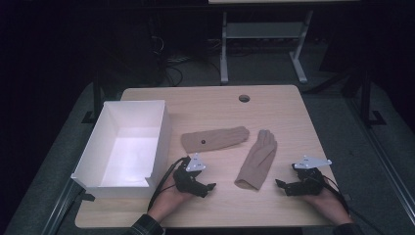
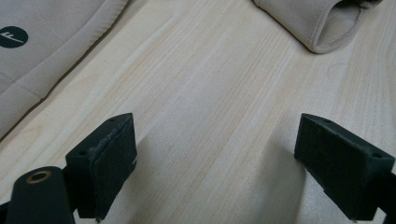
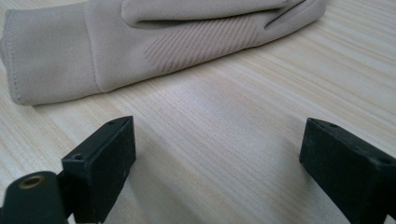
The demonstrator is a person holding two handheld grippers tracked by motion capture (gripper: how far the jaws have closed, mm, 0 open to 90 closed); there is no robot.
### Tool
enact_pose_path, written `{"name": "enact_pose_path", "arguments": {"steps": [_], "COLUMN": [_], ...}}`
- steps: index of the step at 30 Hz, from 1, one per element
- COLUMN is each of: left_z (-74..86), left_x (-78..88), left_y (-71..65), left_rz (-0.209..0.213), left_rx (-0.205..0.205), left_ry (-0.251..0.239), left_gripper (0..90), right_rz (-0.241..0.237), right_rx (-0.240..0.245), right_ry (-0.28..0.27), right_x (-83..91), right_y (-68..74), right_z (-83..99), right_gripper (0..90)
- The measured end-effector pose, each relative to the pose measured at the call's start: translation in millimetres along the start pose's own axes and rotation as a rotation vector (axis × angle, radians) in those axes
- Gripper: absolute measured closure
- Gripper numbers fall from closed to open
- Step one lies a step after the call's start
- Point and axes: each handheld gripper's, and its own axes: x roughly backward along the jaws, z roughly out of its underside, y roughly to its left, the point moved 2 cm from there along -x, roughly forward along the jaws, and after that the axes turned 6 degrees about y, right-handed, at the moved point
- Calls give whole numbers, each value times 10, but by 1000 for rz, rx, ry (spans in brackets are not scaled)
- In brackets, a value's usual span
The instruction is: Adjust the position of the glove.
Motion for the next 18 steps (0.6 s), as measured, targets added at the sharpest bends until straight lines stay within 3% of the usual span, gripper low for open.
{"name": "enact_pose_path", "arguments": {"steps": [12,18], "left_z": [-7,2], "left_x": [-7,2], "left_y": [-4,-12], "left_rz": [-5,-4], "left_rx": [8,5], "left_ry": [-1,1], "left_gripper": [122,123], "right_rz": [1,0], "right_rx": [-1,-5], "right_ry": [1,37], "right_x": [-1,19], "right_y": [3,19], "right_z": [-2,-57], "right_gripper": [103,212]}}
